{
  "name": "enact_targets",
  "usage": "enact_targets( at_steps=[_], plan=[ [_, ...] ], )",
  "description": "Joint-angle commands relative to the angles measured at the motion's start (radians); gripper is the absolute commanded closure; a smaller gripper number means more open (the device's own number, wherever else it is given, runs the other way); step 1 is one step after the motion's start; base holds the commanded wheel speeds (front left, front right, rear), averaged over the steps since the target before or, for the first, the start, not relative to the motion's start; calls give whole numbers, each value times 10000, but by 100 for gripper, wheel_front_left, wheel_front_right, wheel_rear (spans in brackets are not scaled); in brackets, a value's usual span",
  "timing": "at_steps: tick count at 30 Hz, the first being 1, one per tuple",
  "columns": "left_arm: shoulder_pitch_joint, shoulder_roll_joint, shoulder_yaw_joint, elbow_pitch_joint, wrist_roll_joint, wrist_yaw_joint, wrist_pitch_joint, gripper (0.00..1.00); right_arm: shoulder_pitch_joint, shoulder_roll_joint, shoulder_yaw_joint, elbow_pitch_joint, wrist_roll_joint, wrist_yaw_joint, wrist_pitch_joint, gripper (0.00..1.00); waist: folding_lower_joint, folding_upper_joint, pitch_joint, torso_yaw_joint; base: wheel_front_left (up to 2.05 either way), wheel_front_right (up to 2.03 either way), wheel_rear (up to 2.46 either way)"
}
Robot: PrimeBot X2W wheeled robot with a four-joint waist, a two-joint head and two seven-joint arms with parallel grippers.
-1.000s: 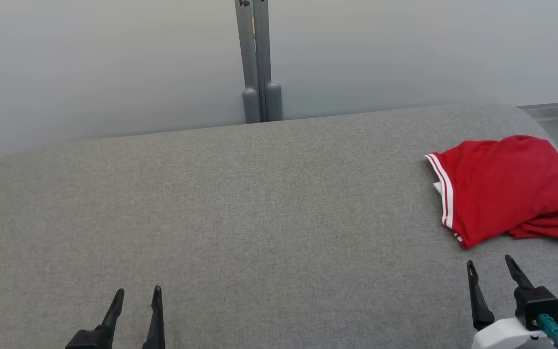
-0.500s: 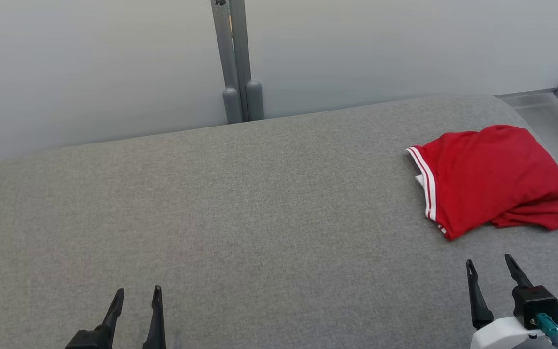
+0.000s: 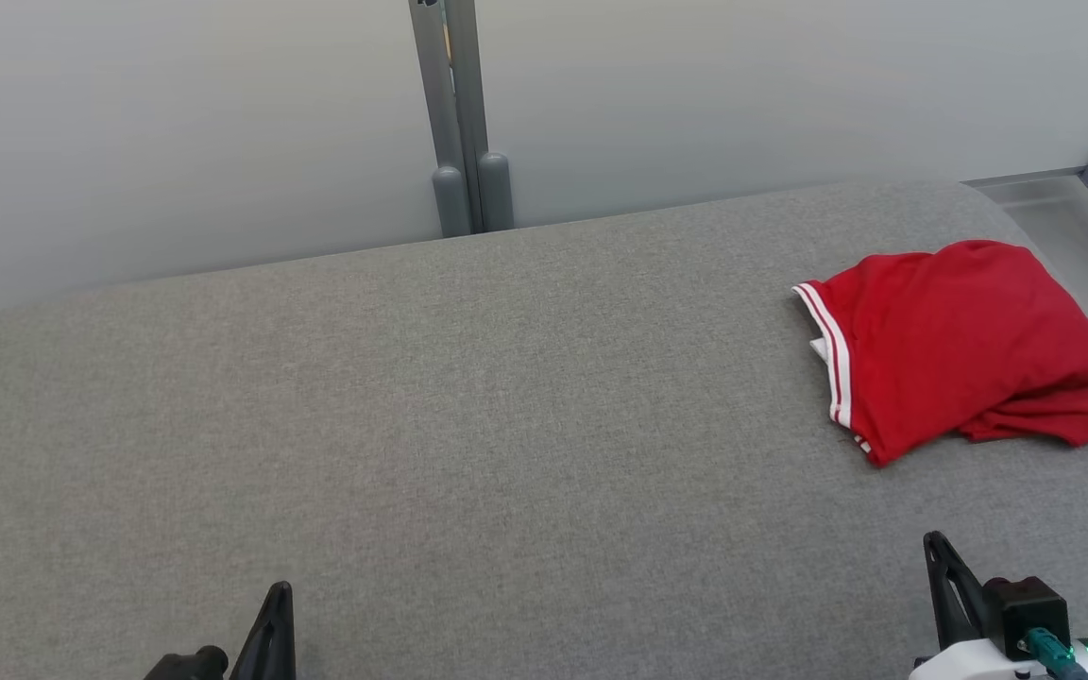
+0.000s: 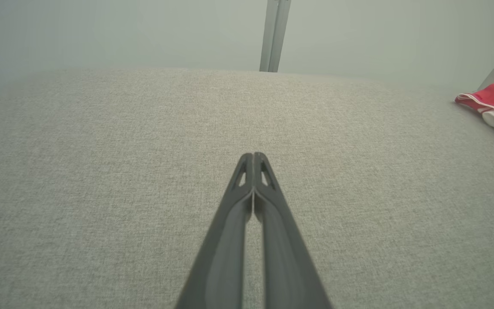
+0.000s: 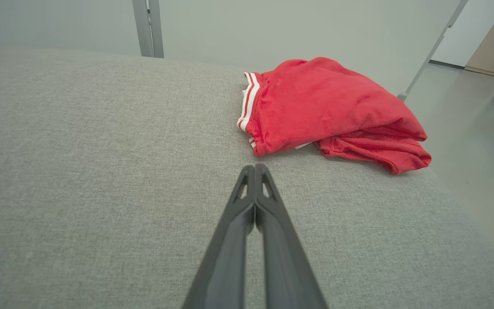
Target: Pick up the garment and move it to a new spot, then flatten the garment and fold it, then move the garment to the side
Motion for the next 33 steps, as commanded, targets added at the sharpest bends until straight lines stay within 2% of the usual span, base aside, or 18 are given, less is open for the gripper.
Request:
enact_targets(
  at_steps=[1,9,33],
  plan=[
    [-115,16,89,-89,-432,-6,122,100,-261,-31,-132,-11,451,0,172,100,0,-1,6,13,0,0,0],
    [-327,23,233,-203,-1964,-24,507,100,-408,-44,-77,-115,2415,-2,594,100,0,-1,37,70,0,0,0],
    [-844,43,586,-470,-5626,-75,1438,100,-729,-78,123,-420,7013,-5,1442,100,0,-1,128,233,0,0,0]
  ],
)
